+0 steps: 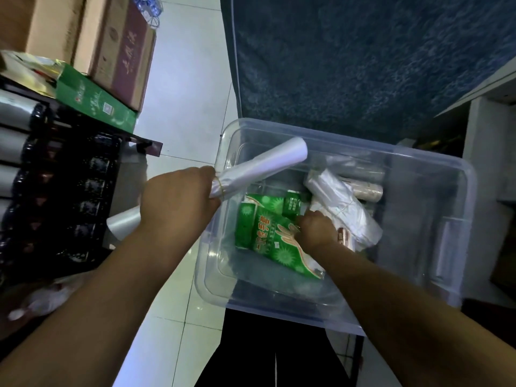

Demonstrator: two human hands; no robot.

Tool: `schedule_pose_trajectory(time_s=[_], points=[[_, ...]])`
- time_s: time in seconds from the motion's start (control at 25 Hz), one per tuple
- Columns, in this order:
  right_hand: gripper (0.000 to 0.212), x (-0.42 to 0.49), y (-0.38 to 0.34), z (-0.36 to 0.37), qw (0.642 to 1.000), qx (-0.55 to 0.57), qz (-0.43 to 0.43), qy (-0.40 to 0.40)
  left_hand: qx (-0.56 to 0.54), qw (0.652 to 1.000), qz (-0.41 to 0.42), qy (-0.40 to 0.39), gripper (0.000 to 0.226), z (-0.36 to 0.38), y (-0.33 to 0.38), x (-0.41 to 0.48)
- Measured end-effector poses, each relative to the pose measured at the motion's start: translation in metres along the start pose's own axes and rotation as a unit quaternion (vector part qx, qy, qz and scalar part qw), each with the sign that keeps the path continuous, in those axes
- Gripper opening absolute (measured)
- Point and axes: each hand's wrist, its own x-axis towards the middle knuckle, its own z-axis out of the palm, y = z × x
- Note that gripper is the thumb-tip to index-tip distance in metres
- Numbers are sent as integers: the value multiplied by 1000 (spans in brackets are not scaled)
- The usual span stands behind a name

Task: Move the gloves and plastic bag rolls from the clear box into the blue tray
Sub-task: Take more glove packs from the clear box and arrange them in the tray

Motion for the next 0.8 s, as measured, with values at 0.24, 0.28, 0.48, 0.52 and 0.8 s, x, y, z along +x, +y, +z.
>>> schedule_pose_trajectory(time_s=[0.24, 0.28, 0.48, 0.52, 0.8], points=[[14, -100, 27, -56, 972, 170, 124, 103, -86, 996, 5, -18, 19, -31, 7, -9], [17, -122, 35, -67, 959, 195, 154, 133, -104, 994, 10, -28, 20, -41, 10, -9], [17, -235, 71, -117, 863, 303, 286, 285, -189, 980, 43, -41, 20, -95, 53, -7], [15, -257, 77, -125, 842, 315, 305, 315, -195, 977, 69, -39, 19, -106, 68, -7], [14, -413, 116, -133, 680, 378, 426, 462, -294, 920, 254, -40, 26, -176, 225, -46]])
